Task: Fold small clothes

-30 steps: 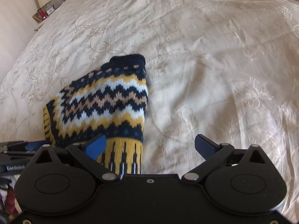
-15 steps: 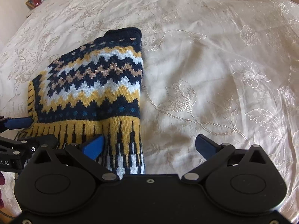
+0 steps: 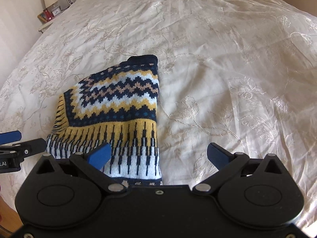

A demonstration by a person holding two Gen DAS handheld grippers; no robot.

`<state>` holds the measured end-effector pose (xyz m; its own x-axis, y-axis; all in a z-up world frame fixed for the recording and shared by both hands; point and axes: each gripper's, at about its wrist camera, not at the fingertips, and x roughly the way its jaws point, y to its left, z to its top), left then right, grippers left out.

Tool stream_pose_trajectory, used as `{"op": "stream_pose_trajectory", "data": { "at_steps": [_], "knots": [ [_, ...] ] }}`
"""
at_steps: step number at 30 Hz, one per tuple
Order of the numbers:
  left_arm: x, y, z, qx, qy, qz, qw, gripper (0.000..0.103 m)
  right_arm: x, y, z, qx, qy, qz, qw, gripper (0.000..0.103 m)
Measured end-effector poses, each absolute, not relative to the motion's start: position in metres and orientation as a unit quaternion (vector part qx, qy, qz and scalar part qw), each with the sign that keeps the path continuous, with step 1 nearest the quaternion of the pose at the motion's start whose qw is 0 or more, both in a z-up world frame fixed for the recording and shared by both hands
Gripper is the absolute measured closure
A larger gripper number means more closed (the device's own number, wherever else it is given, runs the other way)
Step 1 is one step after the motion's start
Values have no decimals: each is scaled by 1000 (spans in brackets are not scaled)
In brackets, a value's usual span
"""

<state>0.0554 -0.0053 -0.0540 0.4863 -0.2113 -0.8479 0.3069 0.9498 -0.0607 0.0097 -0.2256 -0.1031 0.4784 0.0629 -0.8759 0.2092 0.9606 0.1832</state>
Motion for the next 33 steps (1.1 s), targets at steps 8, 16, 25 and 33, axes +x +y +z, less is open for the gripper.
{"op": "stream_pose_trajectory", "data": {
  "at_steps": [8,16,25,33],
  "knots": [
    [26,-12,-13,63,461,-55,883,7,-16,-215,-64,111,489,-20,865,1],
    [-6,-7,8,29,448,-51,892,7,-40,-200,-36,89,469,-10,879,1],
    [-28,-7,16,34,456,-51,888,7,-65,-192,-16,84,459,-49,883,1],
    [-44,-12,20,36,457,-58,887,7,-77,-194,-4,98,448,-58,887,1]
  ]
}}
